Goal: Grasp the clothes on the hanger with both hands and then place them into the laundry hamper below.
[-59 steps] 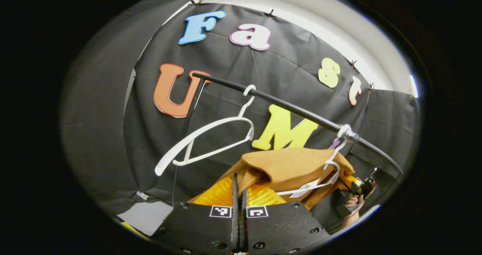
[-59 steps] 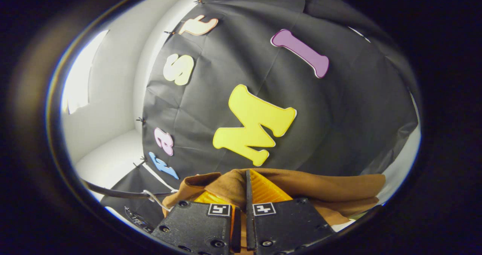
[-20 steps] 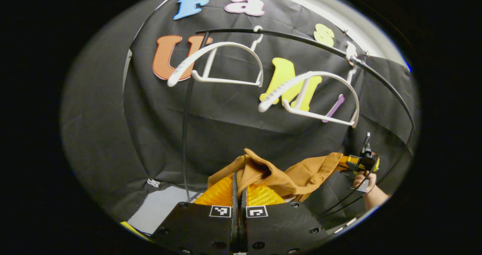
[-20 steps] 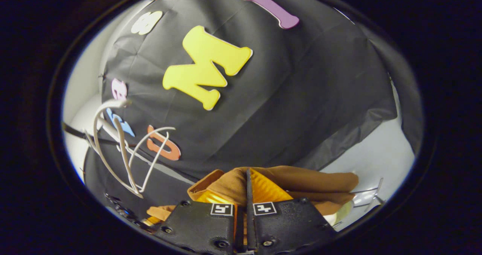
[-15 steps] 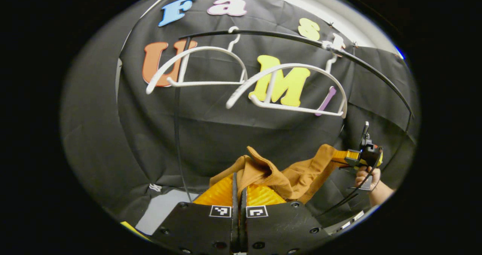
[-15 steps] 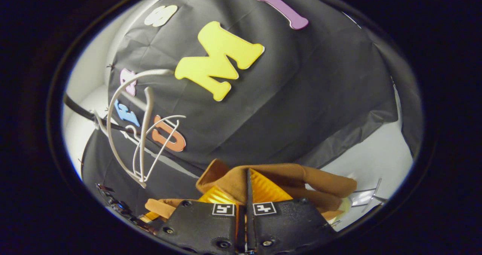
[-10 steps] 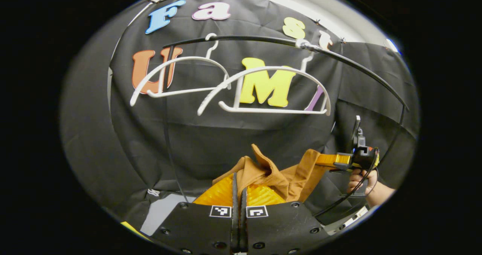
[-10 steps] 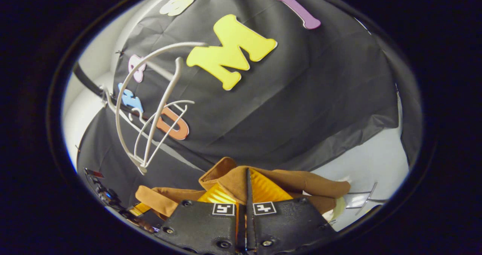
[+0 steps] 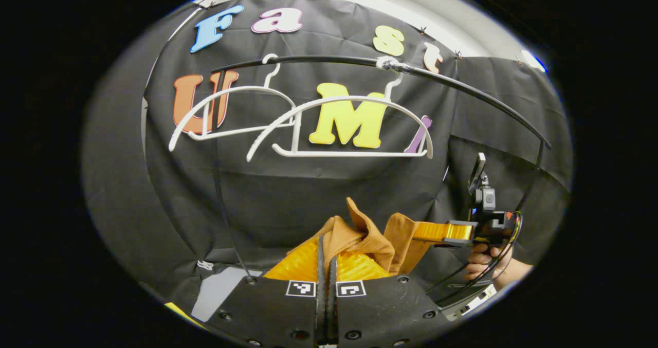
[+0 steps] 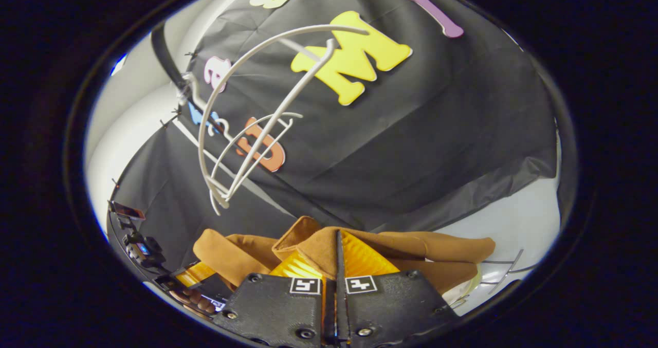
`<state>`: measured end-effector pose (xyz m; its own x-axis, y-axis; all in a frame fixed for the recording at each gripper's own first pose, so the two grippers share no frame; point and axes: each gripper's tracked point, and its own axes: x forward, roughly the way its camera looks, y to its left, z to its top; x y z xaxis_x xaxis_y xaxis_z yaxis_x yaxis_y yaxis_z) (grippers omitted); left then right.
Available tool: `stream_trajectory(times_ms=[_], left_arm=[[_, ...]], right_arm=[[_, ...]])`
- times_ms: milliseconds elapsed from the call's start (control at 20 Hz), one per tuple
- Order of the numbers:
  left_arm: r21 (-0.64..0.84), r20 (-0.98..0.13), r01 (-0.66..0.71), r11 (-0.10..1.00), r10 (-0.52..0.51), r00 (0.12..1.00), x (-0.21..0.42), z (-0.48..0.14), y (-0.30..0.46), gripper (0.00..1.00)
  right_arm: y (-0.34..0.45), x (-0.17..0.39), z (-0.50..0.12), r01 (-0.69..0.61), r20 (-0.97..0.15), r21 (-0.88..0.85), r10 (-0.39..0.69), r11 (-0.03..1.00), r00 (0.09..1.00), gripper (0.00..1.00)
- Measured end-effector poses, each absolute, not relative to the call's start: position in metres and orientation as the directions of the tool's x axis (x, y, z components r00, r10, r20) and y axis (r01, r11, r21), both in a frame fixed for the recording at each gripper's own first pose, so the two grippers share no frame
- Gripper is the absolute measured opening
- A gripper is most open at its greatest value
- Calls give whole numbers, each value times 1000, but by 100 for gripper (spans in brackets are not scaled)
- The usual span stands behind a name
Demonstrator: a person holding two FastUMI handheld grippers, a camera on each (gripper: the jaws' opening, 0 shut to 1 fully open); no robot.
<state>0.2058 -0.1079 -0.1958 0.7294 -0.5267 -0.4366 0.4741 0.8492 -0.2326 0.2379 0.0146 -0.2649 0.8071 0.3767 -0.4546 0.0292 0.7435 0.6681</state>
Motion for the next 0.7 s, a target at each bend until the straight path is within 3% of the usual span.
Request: stream_trajectory(times_ms=[100, 300, 350, 400, 700], left_arm=[[-234, -428, 487, 842, -539, 726, 202, -193, -116, 0], [-235, -415, 501, 833, -552, 723, 200, -196, -127, 0], [-235, -419, 497, 835, -548, 724, 201, -200, -128, 1], [-237, -426, 491, 838, -544, 723, 202, -205, -127, 0], [-203, -499, 475, 856, -508, 703, 208, -261, -133, 1]], right_arm=[[29, 238, -255, -5, -435, 677, 405, 736, 804, 5], [46, 245, -252, -27, -416, 692, 429, 722, 802, 5], [52, 244, -256, -27, -422, 695, 439, 718, 793, 10], [57, 244, -261, -27, -428, 699, 448, 715, 784, 4], [66, 249, -324, 27, -542, 644, 431, 765, 721, 5]])
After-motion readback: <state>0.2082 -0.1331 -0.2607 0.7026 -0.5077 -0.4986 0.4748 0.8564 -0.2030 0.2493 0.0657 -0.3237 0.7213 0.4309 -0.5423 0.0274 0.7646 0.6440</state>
